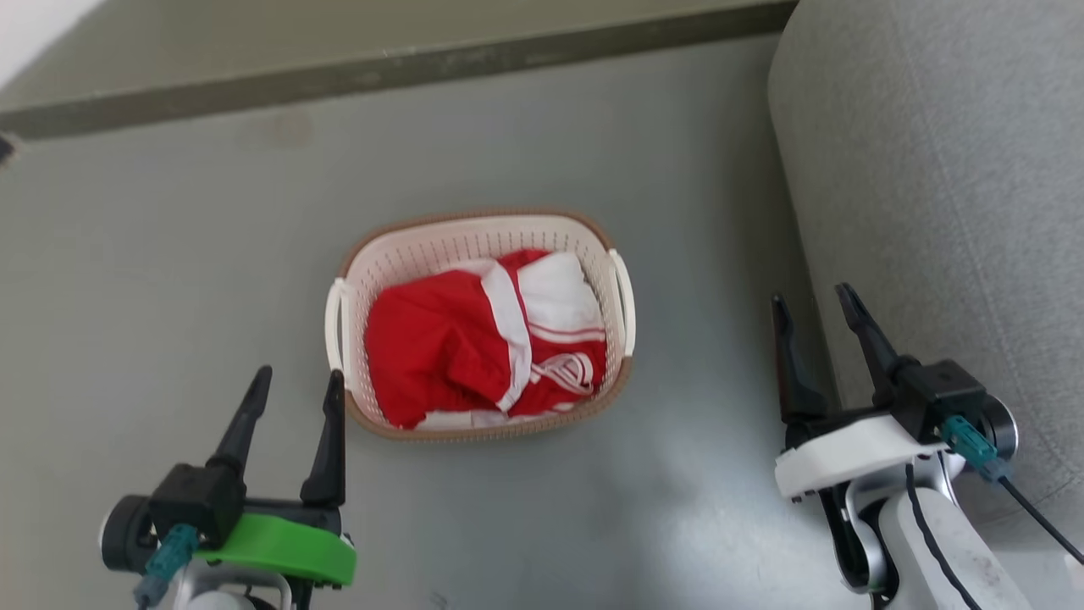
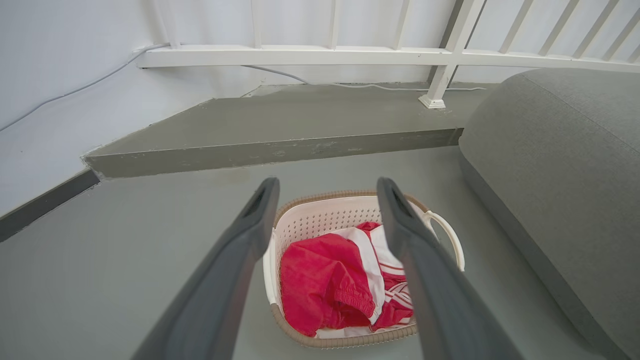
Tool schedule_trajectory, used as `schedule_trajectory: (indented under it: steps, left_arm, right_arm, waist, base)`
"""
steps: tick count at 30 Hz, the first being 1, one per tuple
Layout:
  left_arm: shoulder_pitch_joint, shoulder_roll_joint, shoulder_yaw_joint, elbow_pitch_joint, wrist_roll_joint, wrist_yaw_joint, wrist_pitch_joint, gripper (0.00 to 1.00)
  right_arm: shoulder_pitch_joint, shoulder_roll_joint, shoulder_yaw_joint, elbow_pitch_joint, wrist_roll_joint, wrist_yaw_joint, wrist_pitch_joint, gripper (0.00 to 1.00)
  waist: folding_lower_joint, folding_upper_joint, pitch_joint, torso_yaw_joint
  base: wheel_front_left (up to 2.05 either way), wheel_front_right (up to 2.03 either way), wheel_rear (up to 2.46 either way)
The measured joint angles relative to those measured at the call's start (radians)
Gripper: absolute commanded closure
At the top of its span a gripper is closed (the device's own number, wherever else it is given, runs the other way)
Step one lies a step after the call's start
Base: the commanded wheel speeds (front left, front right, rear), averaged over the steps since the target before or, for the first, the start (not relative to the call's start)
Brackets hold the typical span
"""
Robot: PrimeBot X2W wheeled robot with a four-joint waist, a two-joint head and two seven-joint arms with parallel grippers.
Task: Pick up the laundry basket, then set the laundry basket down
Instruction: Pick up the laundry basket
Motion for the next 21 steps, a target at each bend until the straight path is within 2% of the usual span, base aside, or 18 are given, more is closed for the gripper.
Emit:
schedule_trajectory:
  steps: [21]
  left_arm:
    - [-0.196, 0.034, 0.041, 0.025, -0.014, -0.021, 0.018, 0.0]
  right_arm:
    - [-0.162, 0.022, 0.039, -0.002, -0.012, -0.001, 0.0, 0.0]
  waist:
    - [0.0001, -0.0001, 0.273, -0.016]
  base:
    - [0.0, 0.0, 0.0]
